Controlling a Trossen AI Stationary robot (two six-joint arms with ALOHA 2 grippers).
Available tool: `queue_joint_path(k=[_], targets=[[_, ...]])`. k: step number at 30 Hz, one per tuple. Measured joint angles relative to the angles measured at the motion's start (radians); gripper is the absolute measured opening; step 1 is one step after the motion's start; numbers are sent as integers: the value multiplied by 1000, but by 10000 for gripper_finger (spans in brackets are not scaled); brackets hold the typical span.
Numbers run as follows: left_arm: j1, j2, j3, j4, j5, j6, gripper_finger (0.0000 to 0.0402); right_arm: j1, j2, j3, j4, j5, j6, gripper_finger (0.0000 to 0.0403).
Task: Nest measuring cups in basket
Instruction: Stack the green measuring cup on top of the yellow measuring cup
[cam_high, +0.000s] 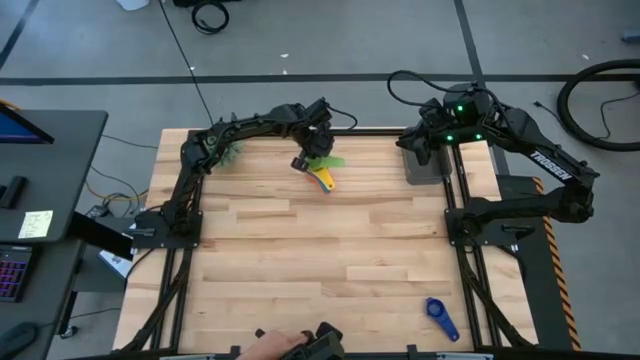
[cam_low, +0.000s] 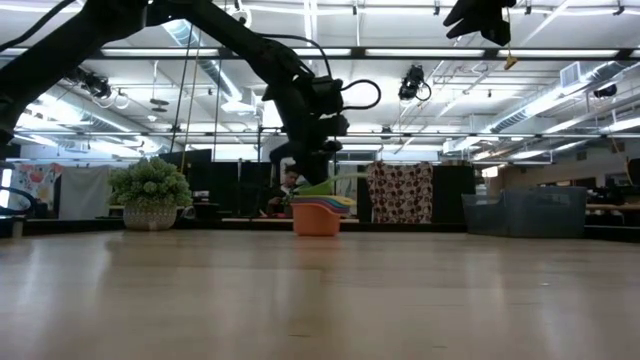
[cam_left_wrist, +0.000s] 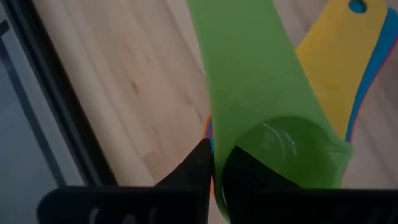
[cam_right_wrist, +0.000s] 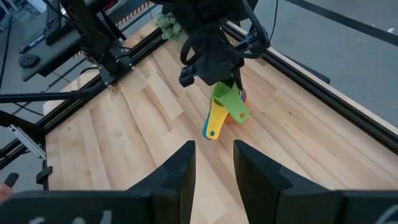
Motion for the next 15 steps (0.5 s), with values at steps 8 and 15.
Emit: queue_joint_path(k=[8,15], targets=[[0,0,0,-6,-12,-1,38,0,0,0,0,0,0,113],[0,0,0,-12,-24,-73,39,0,0,0,0,0,0,113]])
